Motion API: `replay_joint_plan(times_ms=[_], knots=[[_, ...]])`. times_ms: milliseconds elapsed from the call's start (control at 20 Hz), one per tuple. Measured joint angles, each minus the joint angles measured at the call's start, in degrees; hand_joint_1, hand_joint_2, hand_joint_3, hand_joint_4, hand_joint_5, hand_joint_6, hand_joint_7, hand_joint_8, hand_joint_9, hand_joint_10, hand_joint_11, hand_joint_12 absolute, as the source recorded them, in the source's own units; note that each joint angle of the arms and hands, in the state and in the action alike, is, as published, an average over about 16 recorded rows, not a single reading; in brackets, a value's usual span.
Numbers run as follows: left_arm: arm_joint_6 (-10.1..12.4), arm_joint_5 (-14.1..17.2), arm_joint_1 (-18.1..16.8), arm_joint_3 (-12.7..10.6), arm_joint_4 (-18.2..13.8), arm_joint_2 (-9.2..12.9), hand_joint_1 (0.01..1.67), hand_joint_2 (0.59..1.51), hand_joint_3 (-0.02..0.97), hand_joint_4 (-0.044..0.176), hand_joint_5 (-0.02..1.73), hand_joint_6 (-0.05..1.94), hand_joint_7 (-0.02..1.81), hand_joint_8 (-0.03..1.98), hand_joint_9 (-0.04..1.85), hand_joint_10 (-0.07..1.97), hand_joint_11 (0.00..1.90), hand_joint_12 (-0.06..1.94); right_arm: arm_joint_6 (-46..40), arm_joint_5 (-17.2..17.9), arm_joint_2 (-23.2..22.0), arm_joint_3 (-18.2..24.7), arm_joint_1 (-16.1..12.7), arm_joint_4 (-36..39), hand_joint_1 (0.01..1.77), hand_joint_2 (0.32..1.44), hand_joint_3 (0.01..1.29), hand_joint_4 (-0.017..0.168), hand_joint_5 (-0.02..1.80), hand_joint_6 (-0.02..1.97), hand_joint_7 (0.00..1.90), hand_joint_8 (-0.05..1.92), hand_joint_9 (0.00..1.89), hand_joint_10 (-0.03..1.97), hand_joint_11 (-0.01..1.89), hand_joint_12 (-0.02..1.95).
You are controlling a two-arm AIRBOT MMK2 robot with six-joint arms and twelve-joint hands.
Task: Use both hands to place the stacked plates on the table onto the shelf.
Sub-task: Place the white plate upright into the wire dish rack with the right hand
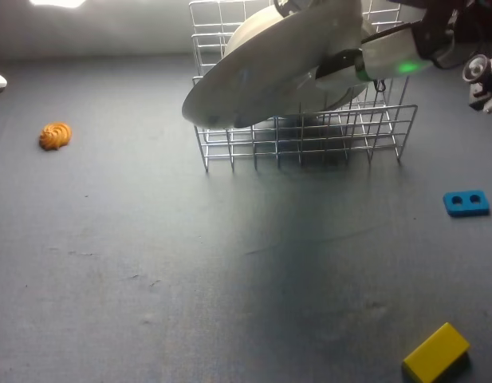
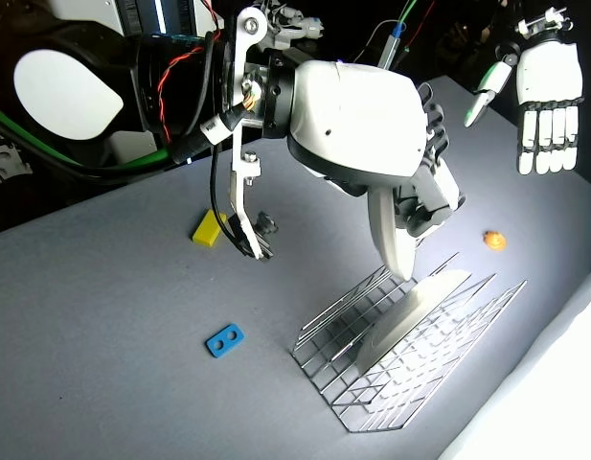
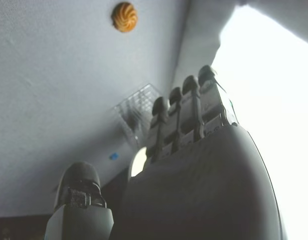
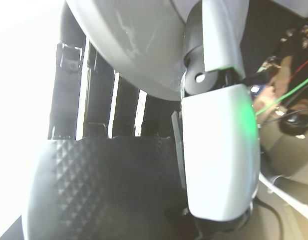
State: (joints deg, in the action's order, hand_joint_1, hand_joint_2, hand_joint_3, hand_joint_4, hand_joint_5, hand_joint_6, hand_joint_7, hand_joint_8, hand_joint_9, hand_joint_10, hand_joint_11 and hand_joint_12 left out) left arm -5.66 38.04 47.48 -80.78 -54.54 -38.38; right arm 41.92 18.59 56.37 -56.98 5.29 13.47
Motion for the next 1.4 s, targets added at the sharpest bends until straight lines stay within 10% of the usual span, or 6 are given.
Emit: replay_joint_plan(times_ms=[650,1400], knots=[[-0.39,8.47,-2.53,1.63,-7.36,-0.08,0.02,1.153,0.008,0.003,0.10,0.02,0.06,0.01,0.04,0.02,0.02,0.01,-4.21,-9.07,2.08,-3.14,-2.00,-13.25,1.22,0.99,0.01,0.029,1.02,0.85,1.10,0.78,1.22,0.02,0.72,0.96],[-0.39,28.73,-18.67,4.50,-24.83,0.14,0.02,1.151,0.006,0.003,0.10,0.02,0.05,0.01,0.03,0.01,0.02,0.01,-4.16,-13.04,6.96,-10.88,0.02,-23.17,1.24,1.01,0.01,0.024,1.01,0.86,1.12,0.74,1.21,0.02,0.72,0.96]])
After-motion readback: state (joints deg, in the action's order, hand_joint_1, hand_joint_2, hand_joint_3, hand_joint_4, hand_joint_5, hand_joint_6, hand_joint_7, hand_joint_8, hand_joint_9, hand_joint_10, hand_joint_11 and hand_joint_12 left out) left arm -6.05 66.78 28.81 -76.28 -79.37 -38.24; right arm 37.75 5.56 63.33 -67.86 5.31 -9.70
